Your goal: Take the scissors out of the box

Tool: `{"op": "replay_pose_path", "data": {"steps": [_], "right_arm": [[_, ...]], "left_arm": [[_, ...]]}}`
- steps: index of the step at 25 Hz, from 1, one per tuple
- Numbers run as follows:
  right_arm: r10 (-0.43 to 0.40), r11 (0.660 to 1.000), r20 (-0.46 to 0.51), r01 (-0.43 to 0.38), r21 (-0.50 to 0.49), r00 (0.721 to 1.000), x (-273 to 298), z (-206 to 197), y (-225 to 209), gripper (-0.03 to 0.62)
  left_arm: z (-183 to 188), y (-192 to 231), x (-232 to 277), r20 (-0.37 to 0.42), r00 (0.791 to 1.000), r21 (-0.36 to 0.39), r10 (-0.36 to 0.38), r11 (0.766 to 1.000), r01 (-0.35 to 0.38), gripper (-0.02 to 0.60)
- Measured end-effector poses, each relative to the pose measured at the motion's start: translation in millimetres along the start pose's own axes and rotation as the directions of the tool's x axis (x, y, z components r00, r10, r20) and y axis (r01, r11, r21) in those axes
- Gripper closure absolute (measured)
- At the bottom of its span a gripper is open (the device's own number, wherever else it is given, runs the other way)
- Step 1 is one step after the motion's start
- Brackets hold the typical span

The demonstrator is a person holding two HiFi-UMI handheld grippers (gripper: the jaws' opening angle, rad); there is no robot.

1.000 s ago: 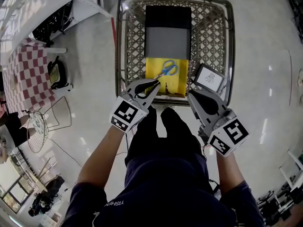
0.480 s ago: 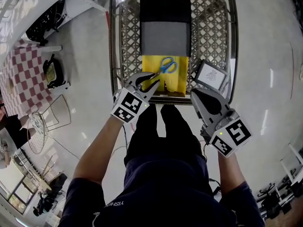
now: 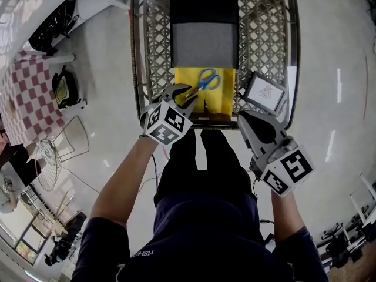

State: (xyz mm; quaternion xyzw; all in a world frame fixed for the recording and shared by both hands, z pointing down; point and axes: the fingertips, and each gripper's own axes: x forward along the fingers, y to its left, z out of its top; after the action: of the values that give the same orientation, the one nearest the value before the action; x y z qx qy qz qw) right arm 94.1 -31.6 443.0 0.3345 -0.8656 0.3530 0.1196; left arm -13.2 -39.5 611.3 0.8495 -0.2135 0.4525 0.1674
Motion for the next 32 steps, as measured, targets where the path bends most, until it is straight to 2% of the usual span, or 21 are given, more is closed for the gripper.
{"op": "replay_pose_path", "data": {"steps": [7,15,26,32], "right_arm": [[-0.008,1.000,-0.016,0.009,0.018,1.000,3.1,-9.6,-11.8,0.580],[-0.015,0.999,-0.024,0.016,0.034,1.000,3.0,-15.9,-22.0,0.580],[-0.025,0.999,-0.022,0.026,0.046,0.999,-1.6,-12.8,-30.6,0.580],[-0.021,0.999,-0.022,0.022,0.050,1.000,-0.1,-12.5,-29.0,0.580]], "left_arm": [[-16.3,1.5,24.3,-0.117,0.993,0.016,0.007,1.000,-0.005,0.445],[-29.6,2.7,41.7,-0.262,0.964,0.091,0.053,0.995,-0.030,0.446],[-36.6,0.1,50.6,-0.368,0.926,0.130,0.084,0.991,-0.038,0.446],[-37.7,-3.5,52.2,-0.400,0.914,0.150,0.076,0.989,-0.017,0.478]]}}
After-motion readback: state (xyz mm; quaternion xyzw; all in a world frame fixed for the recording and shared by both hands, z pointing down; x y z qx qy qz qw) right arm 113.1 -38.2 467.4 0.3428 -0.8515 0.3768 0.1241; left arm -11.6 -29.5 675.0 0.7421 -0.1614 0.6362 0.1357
